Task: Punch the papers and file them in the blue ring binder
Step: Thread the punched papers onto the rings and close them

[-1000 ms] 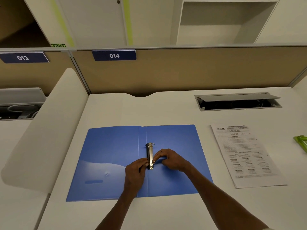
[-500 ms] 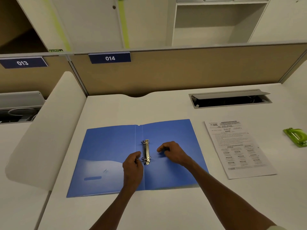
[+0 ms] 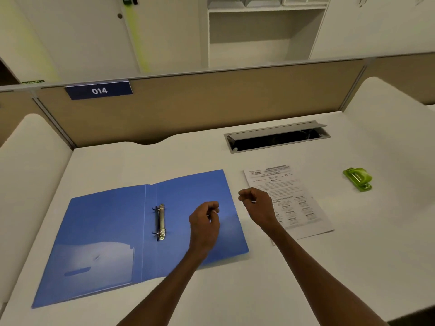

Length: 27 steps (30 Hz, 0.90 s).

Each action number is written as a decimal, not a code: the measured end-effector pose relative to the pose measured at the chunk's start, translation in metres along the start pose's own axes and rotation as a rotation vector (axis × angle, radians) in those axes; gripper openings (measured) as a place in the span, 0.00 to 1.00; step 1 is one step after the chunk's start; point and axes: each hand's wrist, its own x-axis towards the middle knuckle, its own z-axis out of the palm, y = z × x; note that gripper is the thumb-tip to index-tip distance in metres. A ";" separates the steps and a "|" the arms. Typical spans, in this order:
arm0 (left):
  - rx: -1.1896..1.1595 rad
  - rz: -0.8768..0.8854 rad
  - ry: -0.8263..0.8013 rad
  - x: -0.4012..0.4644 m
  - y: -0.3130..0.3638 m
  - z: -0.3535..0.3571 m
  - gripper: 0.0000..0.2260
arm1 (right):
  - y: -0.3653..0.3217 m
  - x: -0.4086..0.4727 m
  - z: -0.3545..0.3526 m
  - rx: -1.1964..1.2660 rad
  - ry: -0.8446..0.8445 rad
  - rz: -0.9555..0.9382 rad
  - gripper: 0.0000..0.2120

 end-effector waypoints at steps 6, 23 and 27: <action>-0.042 -0.205 -0.182 0.007 0.023 0.074 0.11 | 0.054 0.021 -0.076 -0.161 0.175 0.183 0.20; 0.026 -0.746 -0.230 0.039 0.058 0.178 0.12 | 0.118 0.052 -0.139 -0.754 0.100 0.468 0.39; 0.013 -0.782 -0.258 0.045 0.056 0.187 0.03 | 0.119 0.058 -0.137 -0.814 0.098 0.485 0.42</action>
